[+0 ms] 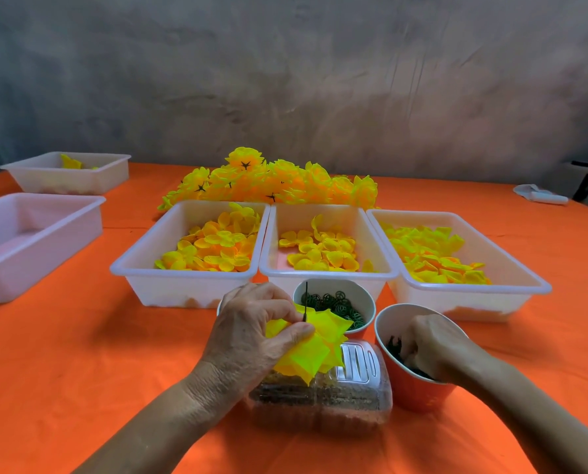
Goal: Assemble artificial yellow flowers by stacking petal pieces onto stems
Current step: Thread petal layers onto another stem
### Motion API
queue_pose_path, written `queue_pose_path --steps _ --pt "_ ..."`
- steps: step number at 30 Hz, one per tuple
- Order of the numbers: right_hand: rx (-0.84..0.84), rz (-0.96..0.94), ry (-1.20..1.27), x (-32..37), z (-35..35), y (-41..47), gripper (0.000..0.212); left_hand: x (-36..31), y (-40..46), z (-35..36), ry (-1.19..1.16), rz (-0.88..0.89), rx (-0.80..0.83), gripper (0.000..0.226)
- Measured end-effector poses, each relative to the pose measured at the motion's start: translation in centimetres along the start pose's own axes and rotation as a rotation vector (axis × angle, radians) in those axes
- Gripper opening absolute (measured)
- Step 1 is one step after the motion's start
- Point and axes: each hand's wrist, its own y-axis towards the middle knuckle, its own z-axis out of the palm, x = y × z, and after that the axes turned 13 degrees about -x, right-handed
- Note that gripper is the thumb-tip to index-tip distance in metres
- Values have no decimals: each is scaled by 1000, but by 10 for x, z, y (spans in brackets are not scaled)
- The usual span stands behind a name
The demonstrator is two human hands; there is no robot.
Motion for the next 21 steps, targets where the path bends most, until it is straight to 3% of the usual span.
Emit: queue_pose_path --steps 7,12,13,16,19,21 --pt "-77 103 290 -9 -4 0 20 -1 0 1 -19 -13 1 19" --pt "-60 7 12 -5 10 7 15 -1 0 0 -25 -20 1 18" --pt "-66 -14 -11 -3 9 8 9 -1 0 0 -23 -18 1 18" --pt "-96 -24 -4 2 9 8 30 -1 0 0 -13 -13 -8 19" --pt "-114 -27 -14 5 8 5 18 0 0 1 -27 -20 -11 17" --pt "-91 -47 -35 6 6 4 22 0 0 1 -32 -22 -12 16"
